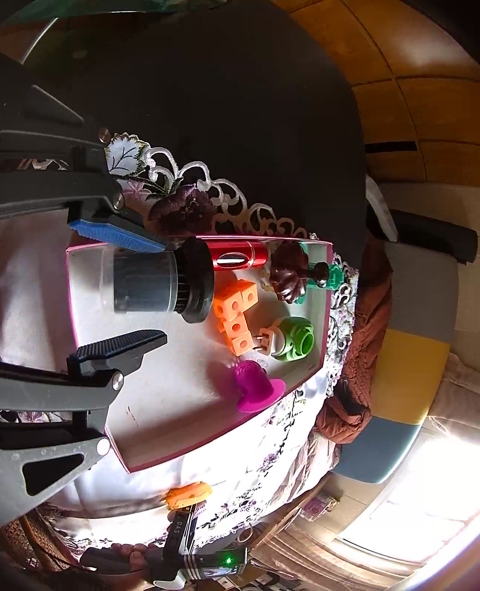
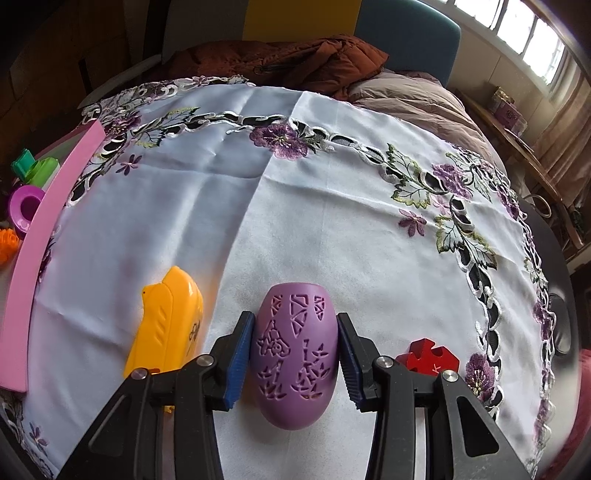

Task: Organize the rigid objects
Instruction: 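Lower the clear cup into the tray and open the left tool while the right tool holds the soap, then carry the lavender soap into the tray and open the right tool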

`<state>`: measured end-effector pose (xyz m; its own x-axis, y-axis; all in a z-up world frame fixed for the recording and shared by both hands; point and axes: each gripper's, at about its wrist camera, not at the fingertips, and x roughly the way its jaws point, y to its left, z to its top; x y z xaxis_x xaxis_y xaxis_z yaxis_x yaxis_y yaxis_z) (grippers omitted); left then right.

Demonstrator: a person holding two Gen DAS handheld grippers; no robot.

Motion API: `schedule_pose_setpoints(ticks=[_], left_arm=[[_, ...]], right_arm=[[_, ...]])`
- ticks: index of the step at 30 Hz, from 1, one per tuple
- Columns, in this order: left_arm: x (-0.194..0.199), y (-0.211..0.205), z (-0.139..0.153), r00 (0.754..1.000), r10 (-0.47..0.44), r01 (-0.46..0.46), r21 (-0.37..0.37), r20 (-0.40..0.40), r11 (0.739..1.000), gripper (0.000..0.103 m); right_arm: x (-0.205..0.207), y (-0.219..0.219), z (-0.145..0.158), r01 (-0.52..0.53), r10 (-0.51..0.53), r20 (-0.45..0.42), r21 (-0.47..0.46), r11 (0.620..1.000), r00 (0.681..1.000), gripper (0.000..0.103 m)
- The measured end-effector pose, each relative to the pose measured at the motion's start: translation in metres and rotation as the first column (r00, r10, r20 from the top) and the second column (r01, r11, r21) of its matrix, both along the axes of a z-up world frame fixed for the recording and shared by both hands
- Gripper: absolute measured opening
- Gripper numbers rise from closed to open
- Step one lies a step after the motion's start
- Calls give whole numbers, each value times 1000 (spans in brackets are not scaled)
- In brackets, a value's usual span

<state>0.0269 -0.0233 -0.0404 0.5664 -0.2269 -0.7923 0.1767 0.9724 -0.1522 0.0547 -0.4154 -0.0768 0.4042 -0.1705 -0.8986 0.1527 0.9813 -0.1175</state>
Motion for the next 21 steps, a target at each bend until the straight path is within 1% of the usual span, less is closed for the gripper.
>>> schedule_pose_setpoints(ticks=[2,4,10,14,17,19,21], left_arm=[[-3,-1,2,1000,-3,3,13,11,1000,44],[-4,0,4,1000,3,-3,1,12,1000,44],[-5,4,8,999,27,-27,10,24,1000,44],[-5,6,11,998,41,-42,18,38,999,44],[-4,9,12,998,48,-49,13,39,999,44],[-3,12,11,998,57,-58,18,39,998,44],[-2,16,10,997,71,-71,7,30,997,44]], right_arm=[[0,-2,1,17,-17,2,11,1000,1000,44],[-1,-5,5,35,-36,17,10,999,999,44],[-5,-14,23,85,-88,103,28,996,991,44],[-8,-15,41,95,-107,169,79,992,980,44],[-10,-4,56,75,-98,216,111,991,971,44],[-10,11,63,41,-65,233,107,993,970,44],[-10,30,69,-2,-24,242,107,994,970,44]])
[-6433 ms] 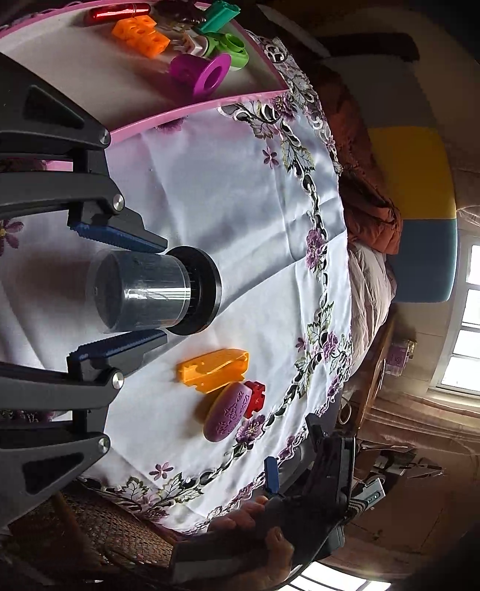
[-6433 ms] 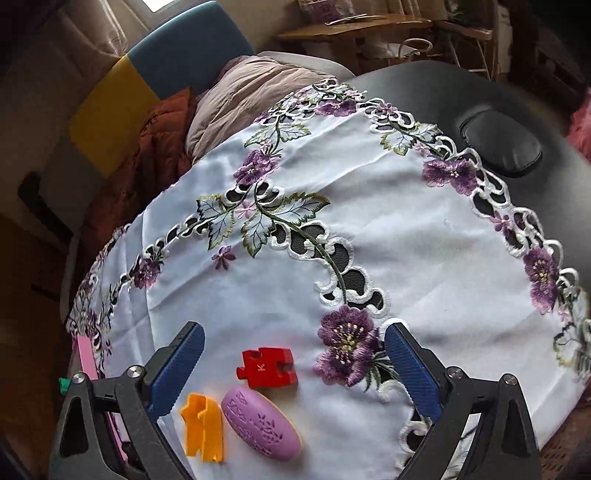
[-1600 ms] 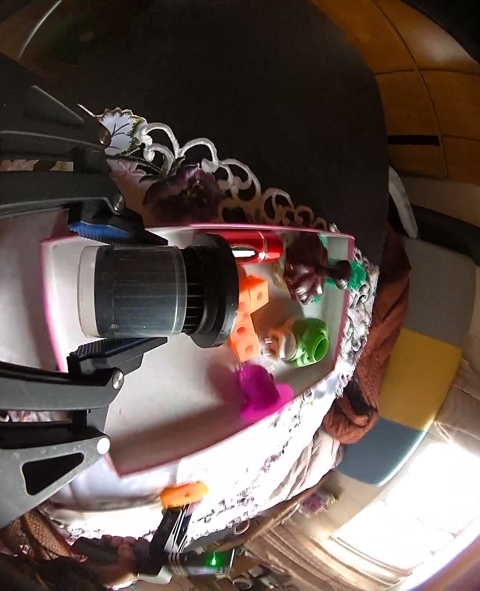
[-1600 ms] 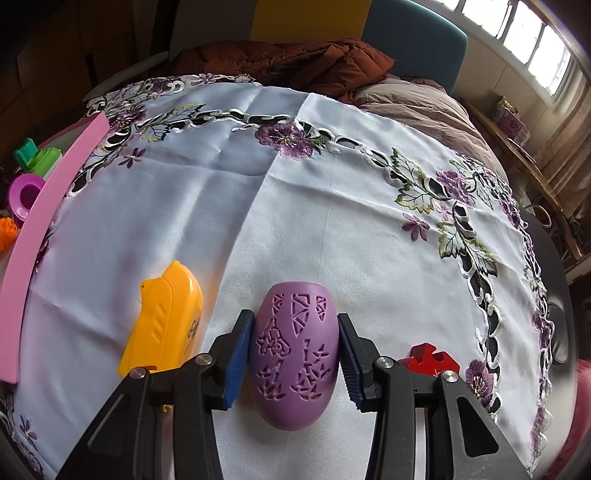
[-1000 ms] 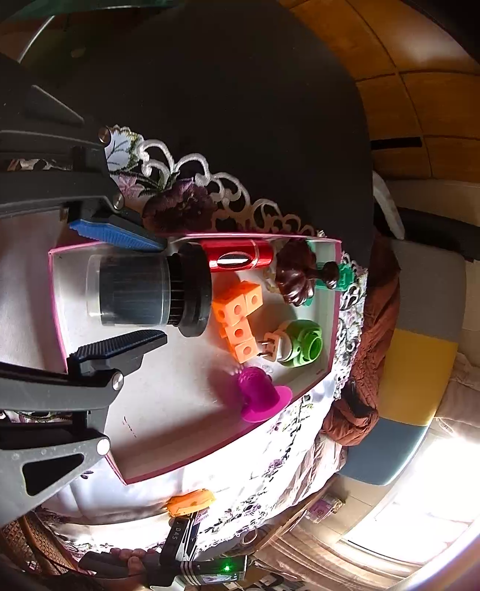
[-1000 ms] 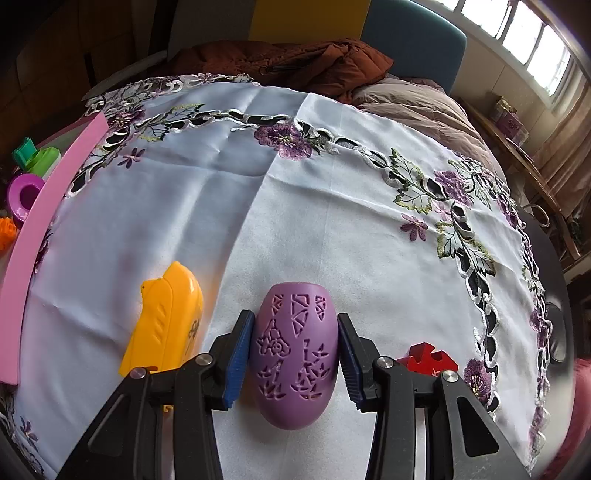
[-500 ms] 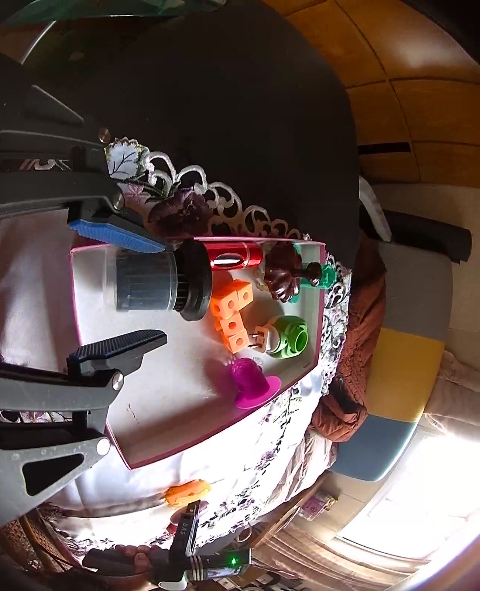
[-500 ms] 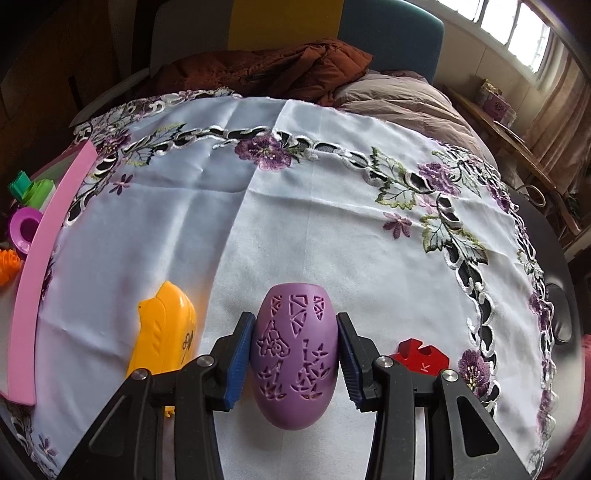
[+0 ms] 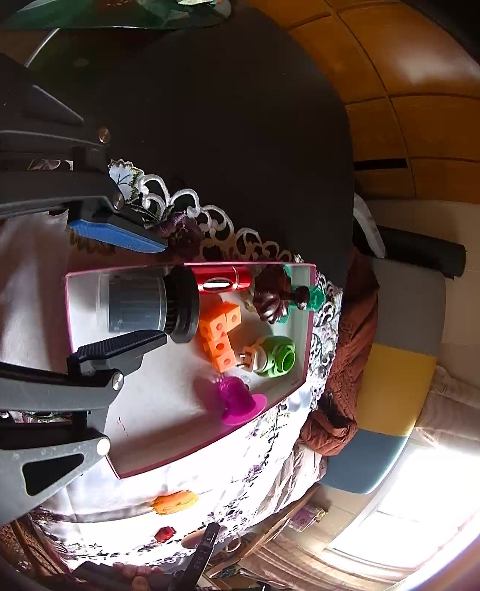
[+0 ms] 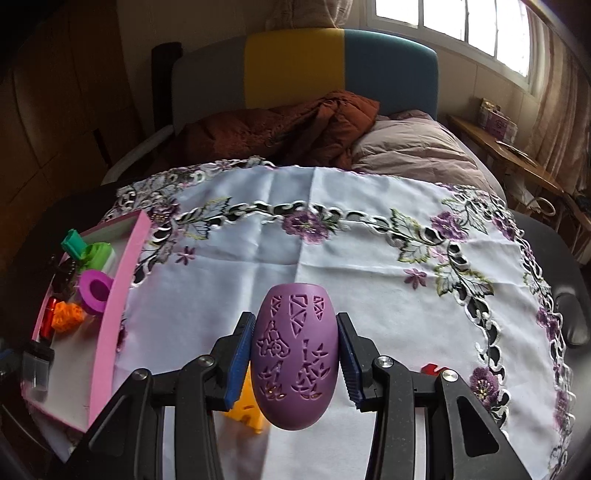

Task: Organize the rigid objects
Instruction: 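Carry the lavender soap into the tray and open the right tool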

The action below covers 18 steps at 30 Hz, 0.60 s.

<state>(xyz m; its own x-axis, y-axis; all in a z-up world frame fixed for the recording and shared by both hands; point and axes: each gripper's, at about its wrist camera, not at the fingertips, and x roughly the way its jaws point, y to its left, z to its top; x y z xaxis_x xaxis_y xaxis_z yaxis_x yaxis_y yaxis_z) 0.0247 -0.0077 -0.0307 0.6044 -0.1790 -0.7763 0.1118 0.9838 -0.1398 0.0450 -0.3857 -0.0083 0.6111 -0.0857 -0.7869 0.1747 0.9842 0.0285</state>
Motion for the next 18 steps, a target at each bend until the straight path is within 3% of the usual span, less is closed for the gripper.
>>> schedule_pose_setpoints(ticks=[6,11,18], left_arm=[[1,7,-2,1000,23,-23,-15,-4,1000,44],[2,10,-3,999,34,-34,-25,-7,999,44],[2,19,-4,998,58,-58,-36,-10,998,44]], right_arm=[[0,60,12,-139,138,29,33,990,990,44],[-1,117,17,-286,284,34,65,956,958,44],[3,183,-4,-397,402,-26,107,912,915,44]])
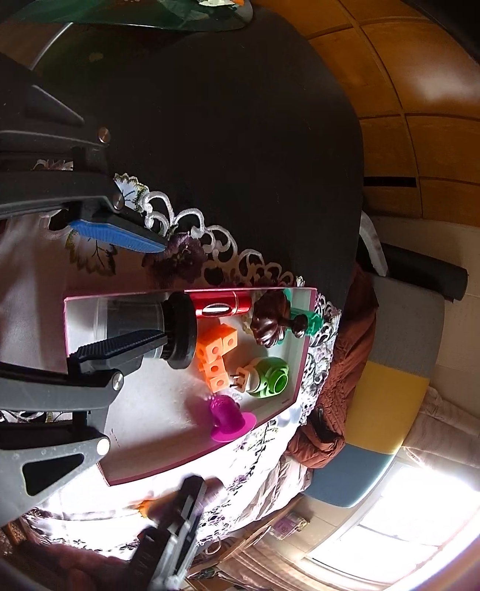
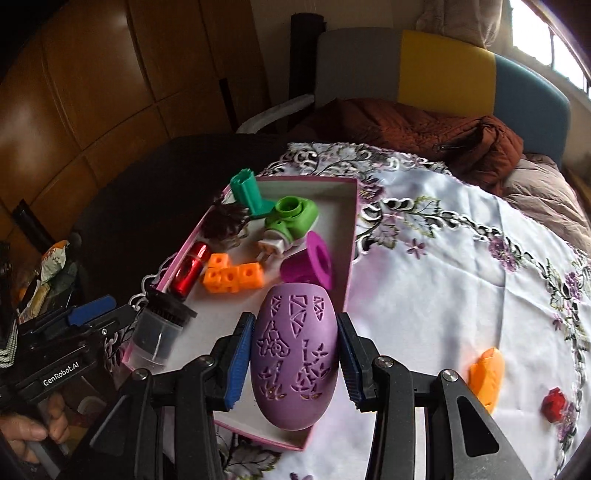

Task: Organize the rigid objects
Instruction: 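Carry the lavender soap into the tray and open the right tool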

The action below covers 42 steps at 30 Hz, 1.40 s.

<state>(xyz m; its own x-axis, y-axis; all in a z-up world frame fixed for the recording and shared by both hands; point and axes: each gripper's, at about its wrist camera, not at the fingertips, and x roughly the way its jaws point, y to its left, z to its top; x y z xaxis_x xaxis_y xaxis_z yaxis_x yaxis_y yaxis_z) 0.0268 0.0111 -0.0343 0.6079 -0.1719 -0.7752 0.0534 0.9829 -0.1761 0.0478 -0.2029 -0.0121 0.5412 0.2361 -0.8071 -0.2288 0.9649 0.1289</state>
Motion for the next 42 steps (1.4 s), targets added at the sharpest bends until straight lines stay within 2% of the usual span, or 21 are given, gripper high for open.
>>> schedule_pose_setpoints(ticks=[9,19,23,28,32,36,38,42], left_arm=[[0,6,-2,1000,14,-14,-11,-6,1000,44],[2,23,-3,997,76,-76,-3,-5,997,44],[2,28,-5,996,93,-93,-3,-12,996,44],[1,26,-5,996,88,-88,7,-6,996,44],[0,23,-3,997,81,-80,18,-1,997,44],[-1,21,1,997,75,-75,27,10,997,44],[-2,19,3,997,71,-71,31,14,997,44],[-2,14,6,998,58,-59,41,22,997,44]], right_arm=[[5,32,-29,-26,25,-86,-6,1000,996,44],[18,60,-57,-4,4,-134,4,1000,991,44],[18,67,-62,-4,5,-116,4,1000,993,47],[15,70,-63,-12,12,-109,5,1000,994,47],[12,65,-57,1,1,-106,26,1000,994,51],[9,60,-47,11,-10,-71,17,1000,997,54],[7,56,-40,17,-16,-47,16,1000,999,59],[3,47,-28,28,-28,-7,4,1000,1000,60]])
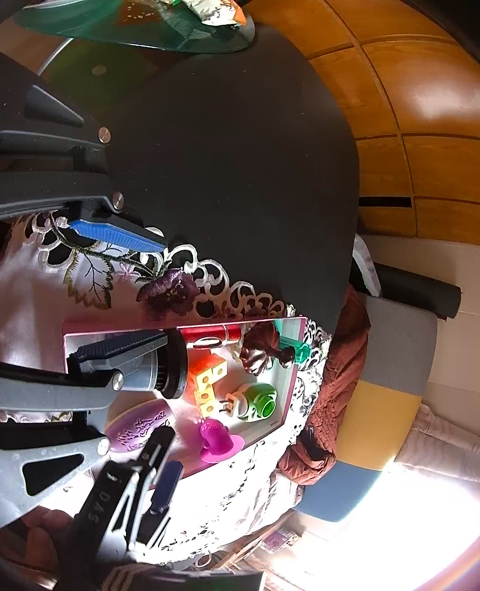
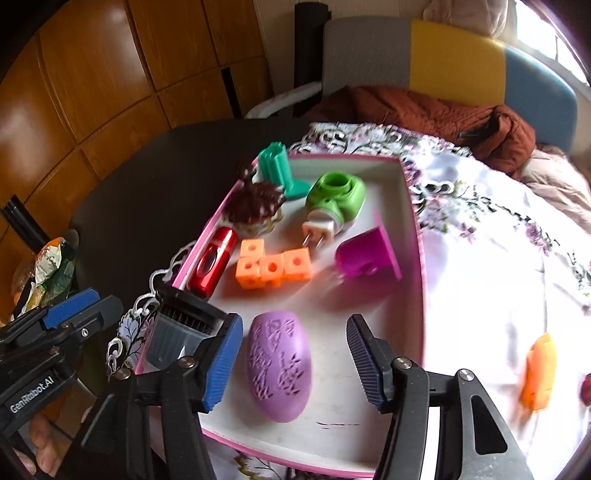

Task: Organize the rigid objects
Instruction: 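Carry the lavender soap into the tray and open the right tool, then withdraw the open right tool from the tray back over the cloth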

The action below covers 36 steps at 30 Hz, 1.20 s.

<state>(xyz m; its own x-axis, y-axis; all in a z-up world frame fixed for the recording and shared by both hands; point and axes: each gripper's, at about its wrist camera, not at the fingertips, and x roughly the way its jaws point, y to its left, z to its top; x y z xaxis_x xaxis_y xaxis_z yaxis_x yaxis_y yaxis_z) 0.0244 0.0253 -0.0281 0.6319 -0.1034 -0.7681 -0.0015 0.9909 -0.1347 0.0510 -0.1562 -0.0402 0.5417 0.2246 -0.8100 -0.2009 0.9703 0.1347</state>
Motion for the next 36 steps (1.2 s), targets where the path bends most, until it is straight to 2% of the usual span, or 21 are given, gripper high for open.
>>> schedule_pose_setpoints(ticks=[9,11,18,23,27,32,34,36], left_arm=[[-3,-12,7,999,-35,34,22,17,999,44],[-3,-15,8,999,-45,45,27,19,999,44],[-6,-29,13,995,-89,87,49,36,995,44],[-6,-43,18,990,-133,130,68,45,989,44],[-6,-58,21,983,-179,175,78,51,982,44],[-6,-81,24,969,-241,236,95,52,967,44],[-6,-94,26,961,-273,267,98,50,959,44],[-6,-109,29,948,-313,306,97,56,947,44]], right_arm=[[-4,-36,23,61,-60,58,-1,998,996,65],[-4,-48,27,82,-83,67,6,997,994,70],[-7,-98,40,173,-171,94,-11,985,981,77],[-7,-149,48,265,-260,108,-44,963,960,80],[-9,-200,53,363,-354,123,-68,929,927,81],[-16,-265,46,495,-480,138,-112,862,867,81],[-22,-289,39,551,-535,143,-122,826,833,81],[-31,-313,28,626,-613,133,-105,773,779,81]])
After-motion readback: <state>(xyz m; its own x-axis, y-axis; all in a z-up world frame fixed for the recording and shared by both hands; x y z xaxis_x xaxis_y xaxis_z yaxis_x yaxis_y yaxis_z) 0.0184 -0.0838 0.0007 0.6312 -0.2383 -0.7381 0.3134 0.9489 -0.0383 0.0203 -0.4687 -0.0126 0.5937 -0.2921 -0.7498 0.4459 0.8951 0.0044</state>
